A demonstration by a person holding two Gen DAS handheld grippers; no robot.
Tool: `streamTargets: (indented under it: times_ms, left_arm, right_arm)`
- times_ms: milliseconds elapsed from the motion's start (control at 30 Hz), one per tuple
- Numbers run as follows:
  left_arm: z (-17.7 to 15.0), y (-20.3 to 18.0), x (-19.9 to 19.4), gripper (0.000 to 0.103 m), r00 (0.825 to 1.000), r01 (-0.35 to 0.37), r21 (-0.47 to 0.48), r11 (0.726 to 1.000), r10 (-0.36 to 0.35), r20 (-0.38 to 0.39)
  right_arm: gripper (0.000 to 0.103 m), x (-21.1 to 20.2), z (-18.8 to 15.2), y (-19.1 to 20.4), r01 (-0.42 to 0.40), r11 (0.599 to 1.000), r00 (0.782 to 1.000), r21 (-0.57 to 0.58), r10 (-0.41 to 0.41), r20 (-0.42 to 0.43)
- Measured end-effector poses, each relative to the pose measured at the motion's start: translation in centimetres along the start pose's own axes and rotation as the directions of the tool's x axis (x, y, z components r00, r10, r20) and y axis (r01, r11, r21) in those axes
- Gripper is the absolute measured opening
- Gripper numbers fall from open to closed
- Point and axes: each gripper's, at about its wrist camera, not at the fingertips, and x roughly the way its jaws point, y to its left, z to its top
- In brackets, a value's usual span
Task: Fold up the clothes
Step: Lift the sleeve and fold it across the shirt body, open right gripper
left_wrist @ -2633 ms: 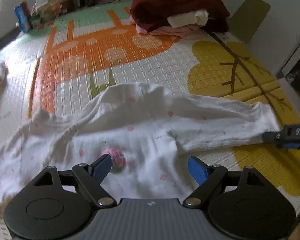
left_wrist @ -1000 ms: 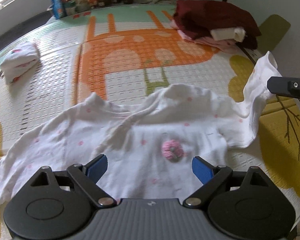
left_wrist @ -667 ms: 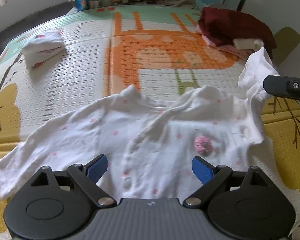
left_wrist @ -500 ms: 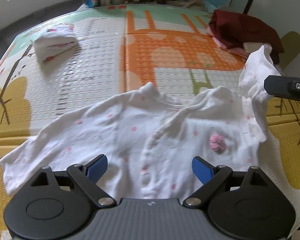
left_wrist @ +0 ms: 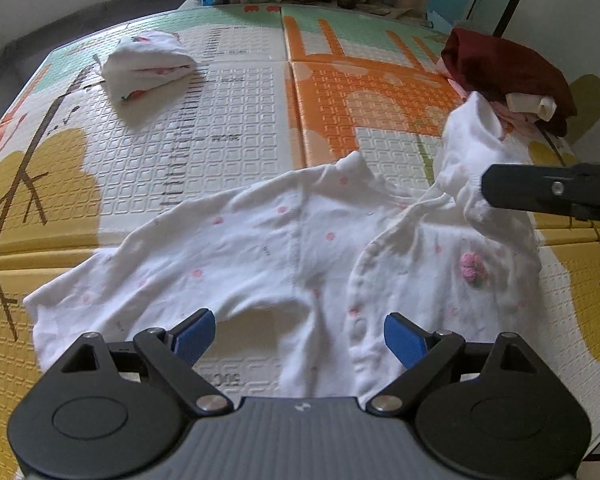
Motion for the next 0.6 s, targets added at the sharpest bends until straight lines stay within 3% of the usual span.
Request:
streamTargets:
  times_ms: [333,600]
  left_arm:
    - [-1.0,2.8,-0.1,0.093,1.000,0.003,-0.033,0.999,-0.004,-0.014]
    - [-1.4,4.4,0.2,0.093,0.999,-0.002,-0.058,0.998,0.000,-0.032]
  right_arm:
    - [0.006,3.9,-0.9,3.2,0.001,0.999,0.997,-0.046,-0.005,-0.083]
    - [0.014,5.9,-2.0,4.0,-0.033,0.999,0.988,-0.033,0.028,-0.155]
